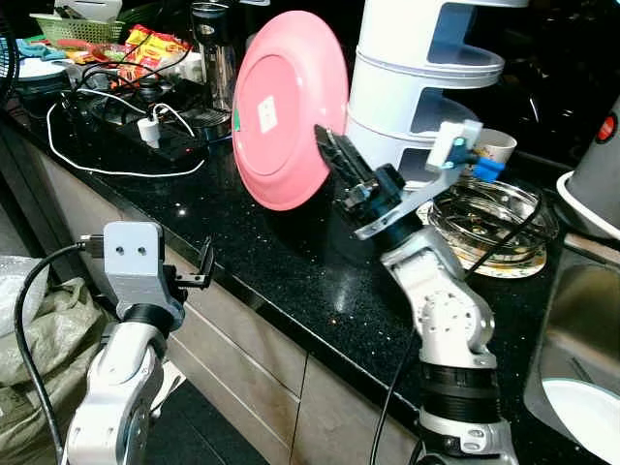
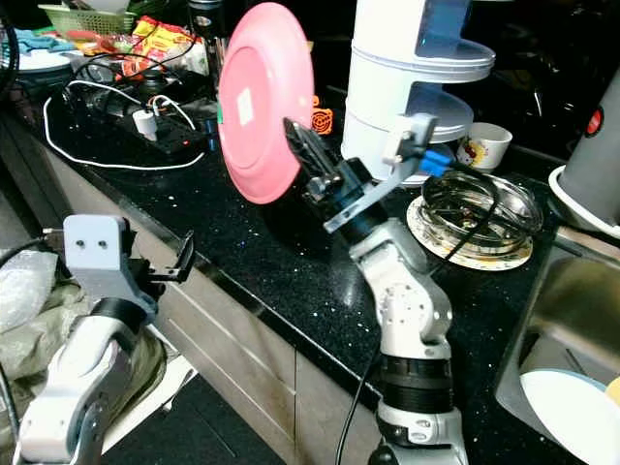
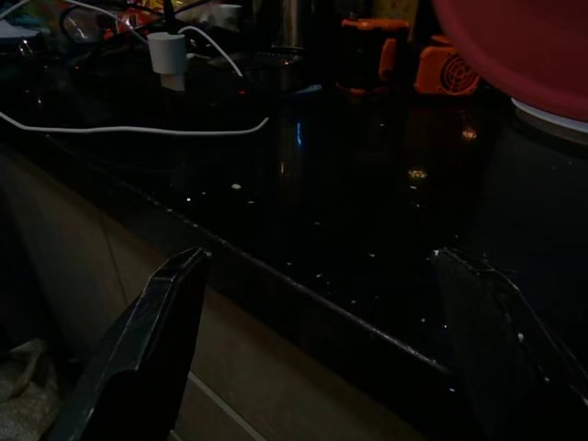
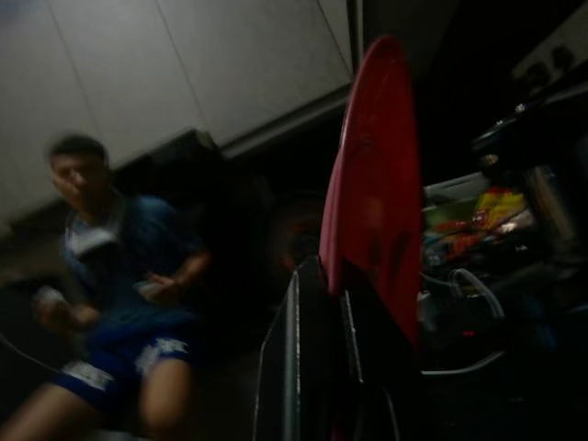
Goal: Kitchen organization
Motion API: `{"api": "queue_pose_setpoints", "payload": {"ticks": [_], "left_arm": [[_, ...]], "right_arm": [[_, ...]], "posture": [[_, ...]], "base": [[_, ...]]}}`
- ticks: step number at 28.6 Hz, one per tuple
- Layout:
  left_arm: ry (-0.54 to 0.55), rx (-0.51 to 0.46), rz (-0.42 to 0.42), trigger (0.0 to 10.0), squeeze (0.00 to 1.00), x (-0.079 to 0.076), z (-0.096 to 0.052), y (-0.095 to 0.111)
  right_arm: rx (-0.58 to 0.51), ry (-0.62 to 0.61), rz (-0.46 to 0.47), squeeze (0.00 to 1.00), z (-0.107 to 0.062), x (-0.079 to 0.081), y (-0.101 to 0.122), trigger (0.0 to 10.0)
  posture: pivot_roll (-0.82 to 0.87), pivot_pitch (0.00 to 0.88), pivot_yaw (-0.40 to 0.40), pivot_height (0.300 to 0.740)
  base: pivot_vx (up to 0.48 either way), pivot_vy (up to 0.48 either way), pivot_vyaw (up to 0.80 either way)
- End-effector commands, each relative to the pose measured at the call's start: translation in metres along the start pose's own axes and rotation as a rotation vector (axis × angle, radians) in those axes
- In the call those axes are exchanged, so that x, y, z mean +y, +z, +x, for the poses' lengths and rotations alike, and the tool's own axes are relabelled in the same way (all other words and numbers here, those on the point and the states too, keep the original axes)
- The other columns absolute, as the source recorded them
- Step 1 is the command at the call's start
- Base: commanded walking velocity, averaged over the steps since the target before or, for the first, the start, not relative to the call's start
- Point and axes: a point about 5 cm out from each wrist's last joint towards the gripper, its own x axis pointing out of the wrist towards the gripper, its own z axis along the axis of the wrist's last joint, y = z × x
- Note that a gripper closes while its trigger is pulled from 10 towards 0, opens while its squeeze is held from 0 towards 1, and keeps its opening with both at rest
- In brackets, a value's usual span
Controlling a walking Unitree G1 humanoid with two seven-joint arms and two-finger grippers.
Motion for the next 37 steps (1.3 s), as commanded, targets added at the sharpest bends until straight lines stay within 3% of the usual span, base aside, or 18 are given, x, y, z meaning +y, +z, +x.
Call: {"api": "queue_pose_setpoints", "payload": {"ticks": [1,9,19,23,34,37], "left_arm": [[-0.038,-0.012,-0.024,10.0,0.0,-0.006,0.001,0.004],[-0.191,-0.06,-0.125,10.0,0.0,-0.027,0.0,0.016],[-0.231,-0.064,-0.146,10.0,0.0,-0.032,0.001,0.017],[-0.245,-0.06,-0.149,10.0,0.0,-0.032,0.0,0.017],[-0.261,-0.048,-0.15,10.0,0.0,-0.033,-0.001,0.016],[-0.264,-0.047,-0.15,10.0,0.0,-0.033,-0.001,0.016]], "right_arm": [[-0.069,0.021,0.087,0.0,-0.003,-0.001,0.013,10.0],[-0.142,0.066,0.178,0.0,-0.01,0.0,0.03,10.0],[-0.184,-0.015,0.186,0.0,-0.016,-0.014,0.042,10.0],[-0.217,-0.072,0.142,0.0,-0.027,-0.028,0.061,10.0],[-0.31,-0.162,0.105,0.0,-0.046,-0.047,0.09,10.0],[-0.277,-0.22,0.035,0.0,-0.049,-0.054,0.092,10.0]], "posture": [[0.06,0.0,-0.044,0.74],[0.06,0.0,-0.044,0.74],[0.06,0.0,-0.042,0.74],[0.06,0.0,-0.043,0.74],[0.06,0.0,-0.039,0.74],[0.06,0.0,-0.038,0.74]], "base": [[0.0,0.0,-0.72],[0.0,0.0,-0.74],[0.0,0.0,-0.75],[0.0,0.0,-0.74],[0.0,0.0,-0.75],[0.0,0.0,-0.75]]}}
